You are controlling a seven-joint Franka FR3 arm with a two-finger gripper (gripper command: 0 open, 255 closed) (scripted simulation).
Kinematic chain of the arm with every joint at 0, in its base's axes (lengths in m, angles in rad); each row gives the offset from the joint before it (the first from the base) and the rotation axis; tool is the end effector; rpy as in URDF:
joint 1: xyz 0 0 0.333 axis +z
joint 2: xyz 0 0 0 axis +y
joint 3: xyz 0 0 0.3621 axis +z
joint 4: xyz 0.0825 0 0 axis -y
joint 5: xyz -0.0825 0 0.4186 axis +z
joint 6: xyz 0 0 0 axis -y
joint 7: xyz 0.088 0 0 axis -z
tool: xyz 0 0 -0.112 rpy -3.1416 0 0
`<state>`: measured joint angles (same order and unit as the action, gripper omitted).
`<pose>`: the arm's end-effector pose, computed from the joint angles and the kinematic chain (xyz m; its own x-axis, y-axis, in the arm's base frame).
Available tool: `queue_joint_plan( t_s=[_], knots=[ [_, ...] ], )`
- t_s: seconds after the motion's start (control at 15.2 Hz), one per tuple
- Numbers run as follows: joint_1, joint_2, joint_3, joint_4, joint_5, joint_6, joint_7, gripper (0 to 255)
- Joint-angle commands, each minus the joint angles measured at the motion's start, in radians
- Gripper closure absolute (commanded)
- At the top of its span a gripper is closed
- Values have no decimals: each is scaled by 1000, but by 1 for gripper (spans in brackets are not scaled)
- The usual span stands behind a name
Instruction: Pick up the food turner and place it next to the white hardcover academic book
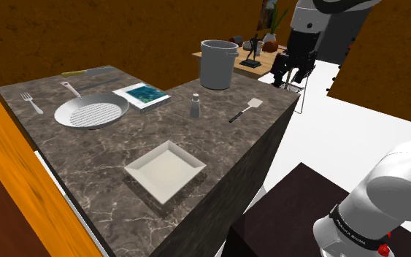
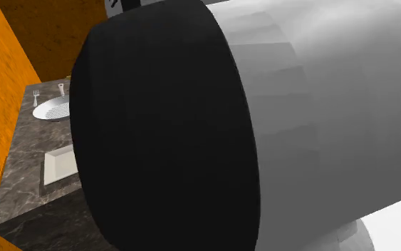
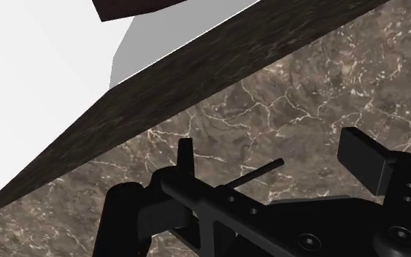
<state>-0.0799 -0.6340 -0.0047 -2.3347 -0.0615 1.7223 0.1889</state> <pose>0.3663 -0.0375 0.5913 0.9651 -0.2600 0.0319 -0.2614 -0.9638 0.0531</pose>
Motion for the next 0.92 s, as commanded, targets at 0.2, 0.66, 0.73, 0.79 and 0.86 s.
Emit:
queue_joint_plan(
  t_s=[0.2,0.66,0.73,0.79,0.86],
  knots=[
    [-51,191,37,48,39,124,227,0],
    [-111,454,45,162,69,254,507,0],
    [-118,490,43,181,73,269,544,0],
    [-125,526,40,200,77,284,581,0],
    [-132,561,36,220,81,298,617,0]
  ],
)
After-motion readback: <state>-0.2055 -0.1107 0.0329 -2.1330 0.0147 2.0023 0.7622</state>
